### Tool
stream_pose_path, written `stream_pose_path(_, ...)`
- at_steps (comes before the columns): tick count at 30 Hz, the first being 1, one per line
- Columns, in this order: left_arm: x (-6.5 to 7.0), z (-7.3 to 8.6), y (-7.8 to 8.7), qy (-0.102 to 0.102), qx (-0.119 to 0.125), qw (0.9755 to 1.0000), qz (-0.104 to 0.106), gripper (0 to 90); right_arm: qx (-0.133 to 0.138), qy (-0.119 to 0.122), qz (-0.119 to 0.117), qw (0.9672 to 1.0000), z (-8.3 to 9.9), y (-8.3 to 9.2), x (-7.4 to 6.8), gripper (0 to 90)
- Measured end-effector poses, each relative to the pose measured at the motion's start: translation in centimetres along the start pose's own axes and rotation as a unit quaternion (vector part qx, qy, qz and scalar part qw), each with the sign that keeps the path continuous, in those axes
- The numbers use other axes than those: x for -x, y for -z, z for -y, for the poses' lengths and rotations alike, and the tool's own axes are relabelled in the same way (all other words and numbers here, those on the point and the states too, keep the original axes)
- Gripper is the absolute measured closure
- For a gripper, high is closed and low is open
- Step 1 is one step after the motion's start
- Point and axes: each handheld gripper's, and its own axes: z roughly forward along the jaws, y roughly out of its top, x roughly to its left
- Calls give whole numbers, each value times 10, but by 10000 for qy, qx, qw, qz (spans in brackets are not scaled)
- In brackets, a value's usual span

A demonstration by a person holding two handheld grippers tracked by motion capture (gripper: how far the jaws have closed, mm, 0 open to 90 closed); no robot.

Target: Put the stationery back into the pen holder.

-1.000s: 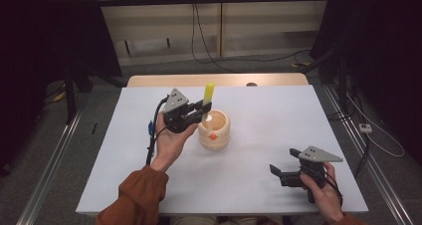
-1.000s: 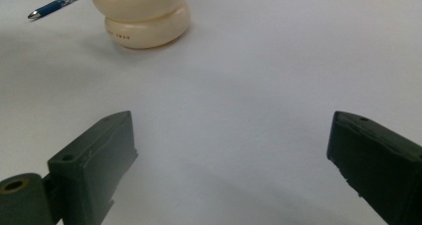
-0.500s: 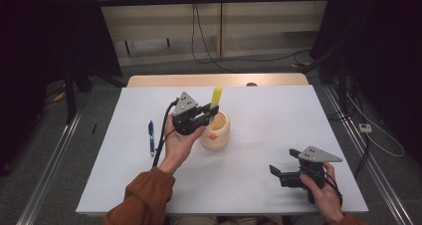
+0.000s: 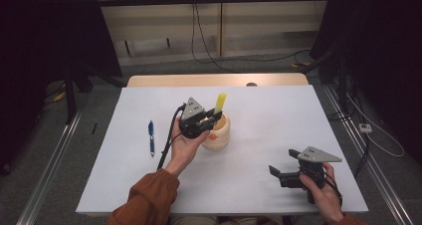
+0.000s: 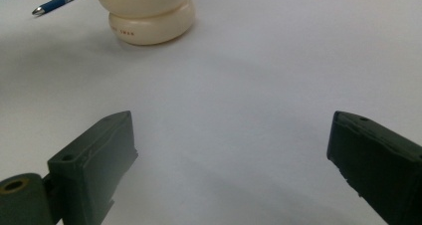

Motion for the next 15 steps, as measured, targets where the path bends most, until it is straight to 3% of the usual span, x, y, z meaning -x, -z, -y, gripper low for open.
stream_pose_path(7,2,7,3,-90,-121,9999,-33,770,-6,7,9,10000,0,0,0,48)
stream_pose_path(15,1,12,1,28,-131,9999,-22,769,9,-23,20,10000,0,0,0,49)
